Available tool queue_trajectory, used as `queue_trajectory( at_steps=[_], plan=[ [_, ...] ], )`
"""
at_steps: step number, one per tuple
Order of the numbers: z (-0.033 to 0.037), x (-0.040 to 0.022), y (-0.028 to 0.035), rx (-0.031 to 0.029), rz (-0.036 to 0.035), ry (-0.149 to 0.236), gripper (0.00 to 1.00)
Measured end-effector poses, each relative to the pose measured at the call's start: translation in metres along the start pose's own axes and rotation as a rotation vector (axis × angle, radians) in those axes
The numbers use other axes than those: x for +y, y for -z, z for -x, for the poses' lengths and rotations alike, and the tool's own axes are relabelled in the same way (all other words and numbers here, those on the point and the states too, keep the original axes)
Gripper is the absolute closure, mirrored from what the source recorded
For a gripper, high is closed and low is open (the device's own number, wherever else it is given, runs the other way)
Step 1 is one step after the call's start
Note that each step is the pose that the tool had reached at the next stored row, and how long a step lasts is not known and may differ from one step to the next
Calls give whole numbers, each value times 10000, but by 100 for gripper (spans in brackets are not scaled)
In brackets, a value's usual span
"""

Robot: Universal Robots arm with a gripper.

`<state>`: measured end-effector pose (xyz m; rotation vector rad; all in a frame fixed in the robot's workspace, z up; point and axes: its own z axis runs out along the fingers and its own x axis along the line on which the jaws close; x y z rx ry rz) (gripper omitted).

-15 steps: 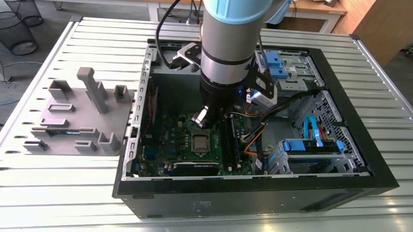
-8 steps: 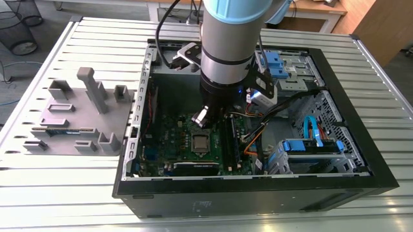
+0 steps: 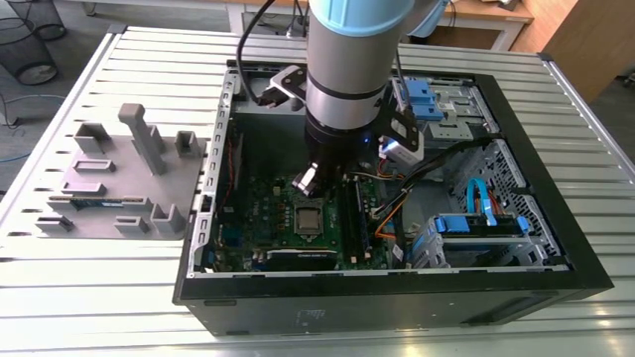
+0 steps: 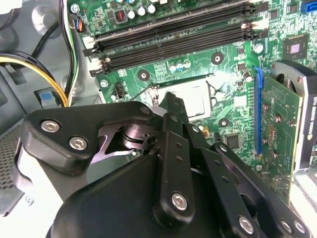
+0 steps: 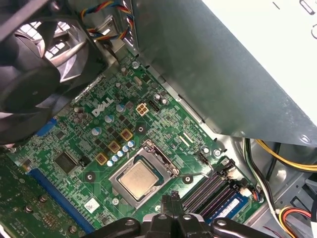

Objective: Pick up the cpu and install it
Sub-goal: 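Close the cpu cover, then install the first cpu locking lever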

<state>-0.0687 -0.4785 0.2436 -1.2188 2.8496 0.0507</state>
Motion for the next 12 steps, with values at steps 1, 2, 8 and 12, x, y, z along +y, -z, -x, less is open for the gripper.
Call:
queue_trajectory(
  at_steps=[1, 2, 8, 12],
  plan=[
    [-7, 8, 0, -1, 1, 0, 89],
    [-12, 13, 0, -1, 0, 0, 89],
    [-36, 38, 2, -3, 1, 1, 89],
    [-35, 39, 24, -2, 1, 1, 89]
  ],
)
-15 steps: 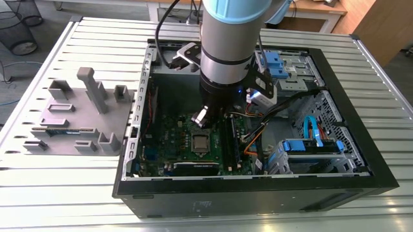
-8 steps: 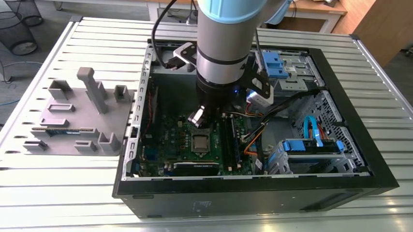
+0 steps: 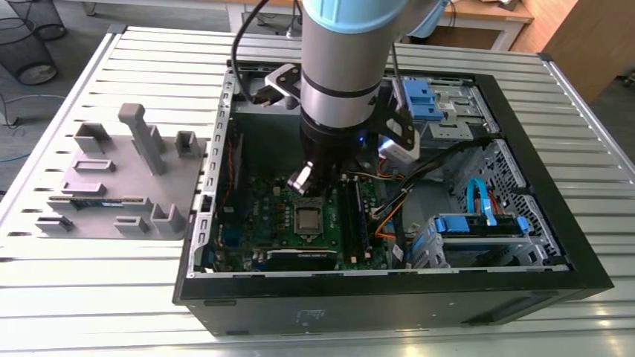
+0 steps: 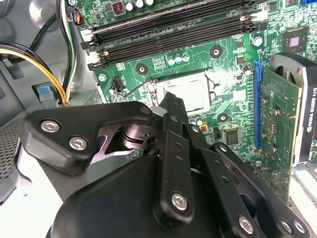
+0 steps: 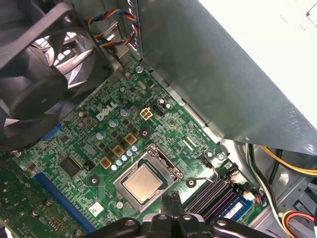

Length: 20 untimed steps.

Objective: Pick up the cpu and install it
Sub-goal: 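Install the first cpu locking lever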

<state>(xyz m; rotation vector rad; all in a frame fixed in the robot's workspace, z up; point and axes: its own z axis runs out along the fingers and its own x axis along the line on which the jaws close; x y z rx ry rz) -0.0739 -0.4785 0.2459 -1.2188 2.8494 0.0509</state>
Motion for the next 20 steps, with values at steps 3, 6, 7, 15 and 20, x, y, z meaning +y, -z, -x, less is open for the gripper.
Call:
queue_trajectory(
  at_steps=[3, 6, 7, 15, 20],
  plan=[
    [1, 0, 20, 1, 0, 0, 89],
    [1, 0, 20, -2, 1, 0, 89],
    [1, 0, 21, -1, 0, 0, 89],
    [2, 1, 37, -1, 1, 0, 89],
    [3, 1, 61, 0, 0, 0, 89]
  ],
)
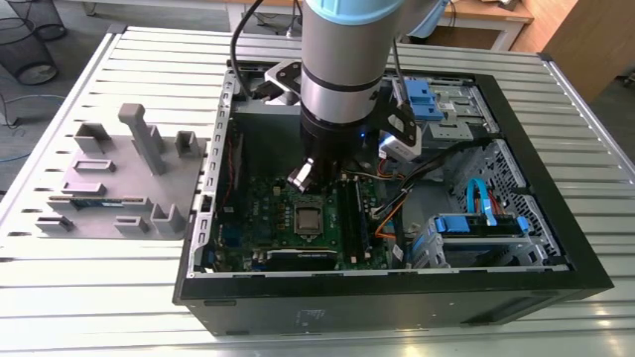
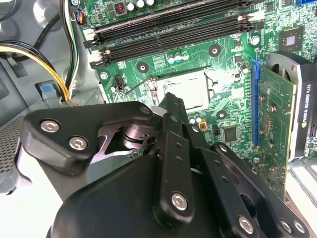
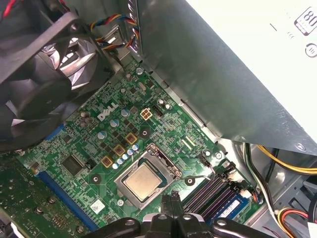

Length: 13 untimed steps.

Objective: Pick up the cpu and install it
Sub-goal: 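Install the first cpu locking lever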

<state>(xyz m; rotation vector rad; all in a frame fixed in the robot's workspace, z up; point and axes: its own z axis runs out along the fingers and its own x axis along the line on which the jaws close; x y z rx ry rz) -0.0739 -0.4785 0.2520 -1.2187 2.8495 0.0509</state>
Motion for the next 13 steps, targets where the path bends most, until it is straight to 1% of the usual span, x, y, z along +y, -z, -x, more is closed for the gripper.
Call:
queue_trajectory(
  at_steps=[7, 10, 13],
  plan=[
    [10, 10, 1, 1, 0, 0, 89],
    [34, 32, -2, 1, -1, 1, 89],
    [79, 75, -5, 0, 0, 1, 89]
  ],
)
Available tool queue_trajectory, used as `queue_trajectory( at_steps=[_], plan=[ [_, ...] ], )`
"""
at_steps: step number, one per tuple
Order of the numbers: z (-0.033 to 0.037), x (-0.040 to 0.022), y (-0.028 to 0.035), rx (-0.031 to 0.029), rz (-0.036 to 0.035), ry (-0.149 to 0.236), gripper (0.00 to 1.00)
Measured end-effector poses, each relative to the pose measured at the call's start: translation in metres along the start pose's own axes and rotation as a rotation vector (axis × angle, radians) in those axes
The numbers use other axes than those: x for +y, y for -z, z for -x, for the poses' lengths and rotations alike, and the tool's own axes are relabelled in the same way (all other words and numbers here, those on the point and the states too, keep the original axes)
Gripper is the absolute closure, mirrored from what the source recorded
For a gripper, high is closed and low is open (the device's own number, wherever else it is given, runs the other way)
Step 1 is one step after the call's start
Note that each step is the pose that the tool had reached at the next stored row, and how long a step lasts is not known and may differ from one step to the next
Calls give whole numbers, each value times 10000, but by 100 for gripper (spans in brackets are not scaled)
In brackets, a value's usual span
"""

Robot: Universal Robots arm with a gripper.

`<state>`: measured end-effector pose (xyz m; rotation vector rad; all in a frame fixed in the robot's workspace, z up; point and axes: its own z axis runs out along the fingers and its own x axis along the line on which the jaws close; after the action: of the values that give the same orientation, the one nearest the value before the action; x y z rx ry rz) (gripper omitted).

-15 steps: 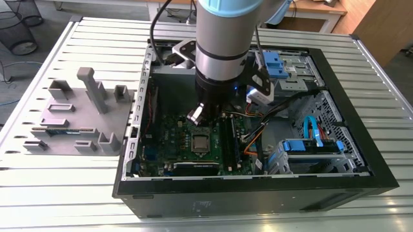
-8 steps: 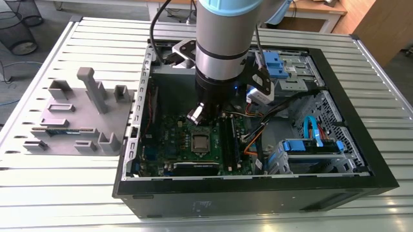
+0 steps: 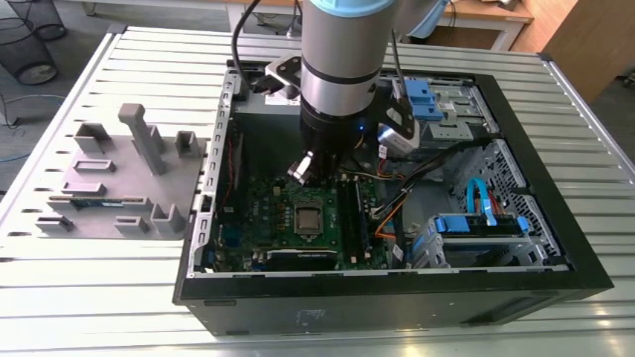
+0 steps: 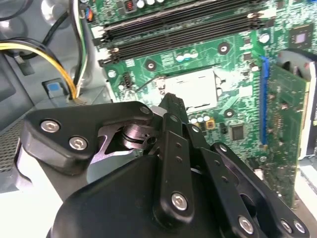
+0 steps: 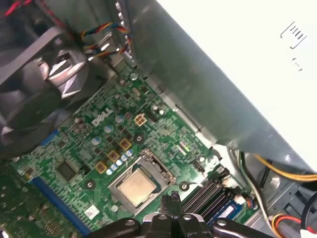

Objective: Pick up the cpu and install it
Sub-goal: 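Install the first cpu locking lever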

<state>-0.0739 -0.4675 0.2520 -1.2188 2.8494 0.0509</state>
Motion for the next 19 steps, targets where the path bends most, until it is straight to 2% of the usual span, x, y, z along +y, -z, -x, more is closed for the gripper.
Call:
queue_trajectory(
  at_steps=[4, 13, 17, 19],
  plan=[
    [35, 33, -2, 0, 0, -1, 89],
    [44, 42, 36, -11, 11, -1, 89],
    [44, 41, 37, -165, 158, -6, 89],
    [45, 41, 40, -207, 199, -8, 89]
  ],
)
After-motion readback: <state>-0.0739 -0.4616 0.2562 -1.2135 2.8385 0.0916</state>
